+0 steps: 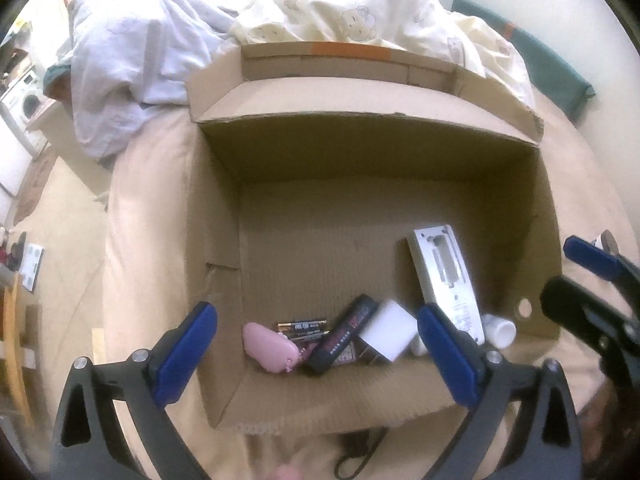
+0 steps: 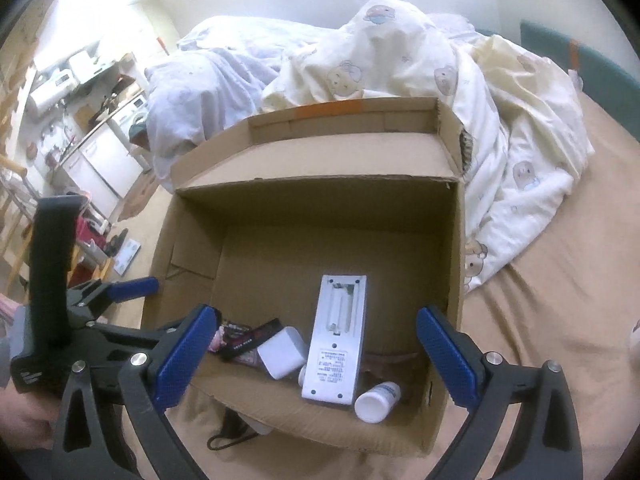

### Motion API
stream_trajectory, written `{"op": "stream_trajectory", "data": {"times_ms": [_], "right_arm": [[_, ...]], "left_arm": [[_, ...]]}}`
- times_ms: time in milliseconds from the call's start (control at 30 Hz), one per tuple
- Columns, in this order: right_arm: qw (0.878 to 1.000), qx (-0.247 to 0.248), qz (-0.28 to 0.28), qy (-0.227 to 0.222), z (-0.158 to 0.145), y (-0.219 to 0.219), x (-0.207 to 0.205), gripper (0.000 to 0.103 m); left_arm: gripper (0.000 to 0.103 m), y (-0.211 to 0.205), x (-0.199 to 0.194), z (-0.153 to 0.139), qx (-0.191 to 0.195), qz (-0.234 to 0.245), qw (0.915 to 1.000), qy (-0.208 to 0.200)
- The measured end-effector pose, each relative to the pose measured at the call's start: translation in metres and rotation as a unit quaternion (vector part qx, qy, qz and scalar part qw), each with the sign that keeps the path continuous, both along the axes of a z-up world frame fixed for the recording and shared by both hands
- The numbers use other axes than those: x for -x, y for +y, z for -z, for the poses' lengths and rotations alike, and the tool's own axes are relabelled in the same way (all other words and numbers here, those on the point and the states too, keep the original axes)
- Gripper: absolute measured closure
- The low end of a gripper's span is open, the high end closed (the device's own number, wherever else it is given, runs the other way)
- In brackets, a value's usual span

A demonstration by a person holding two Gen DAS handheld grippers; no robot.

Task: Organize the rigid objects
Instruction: 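Carry the pill bottle and battery over the box and release them inside with both tools, then grasp the white earbud case with the right tool while the left tool grasps the black corded item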

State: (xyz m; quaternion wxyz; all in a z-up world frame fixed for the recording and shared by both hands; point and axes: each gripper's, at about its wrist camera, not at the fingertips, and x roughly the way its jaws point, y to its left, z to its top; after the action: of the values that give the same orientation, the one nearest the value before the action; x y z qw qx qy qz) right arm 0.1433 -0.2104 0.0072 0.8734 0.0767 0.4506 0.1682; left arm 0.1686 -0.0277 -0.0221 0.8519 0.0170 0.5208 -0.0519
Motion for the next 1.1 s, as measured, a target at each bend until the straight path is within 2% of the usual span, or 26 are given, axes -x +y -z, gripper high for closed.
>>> {"op": "stream_trajectory", "data": {"times_ms": [133, 333, 567, 800, 967, 1100], "right_arm": [[1.0, -0.009, 0.002, -0.007, 0.0, -0.002, 0.005, 0.0], [0.999, -0.001, 0.034, -0.024, -0.008, -0.012, 0.016, 0.0], [0.999, -0.012, 0.04, -0.029, -0.016, -0.02, 0.036, 0.0], [0.999, -0.019, 0.032, -0.008, -0.009, -0.015, 0.058, 0.0], [0.999, -0.013, 0.025, 0.017, 0.0, -0.007, 0.074, 0.0], [0.998, -0.012, 0.021, 0.054, 0.016, -0.003, 0.082, 0.0]], "left_arm": [[0.0, 0.005, 0.005, -0.006, 0.004, -0.004, 1.0, -0.002], [0.0, 0.013, 0.019, -0.018, 0.001, -0.005, 0.9999, -0.009], [0.001, 0.026, 0.049, -0.022, 0.014, -0.016, 0.9998, 0.002], [0.001, 0.036, 0.078, -0.016, 0.014, -0.018, 0.9997, 0.008], [0.001, 0.042, 0.089, -0.006, 0.024, -0.025, 0.9988, 0.033], [0.001, 0.041, 0.09, 0.003, 0.0, -0.035, 0.9984, 0.045]]}}
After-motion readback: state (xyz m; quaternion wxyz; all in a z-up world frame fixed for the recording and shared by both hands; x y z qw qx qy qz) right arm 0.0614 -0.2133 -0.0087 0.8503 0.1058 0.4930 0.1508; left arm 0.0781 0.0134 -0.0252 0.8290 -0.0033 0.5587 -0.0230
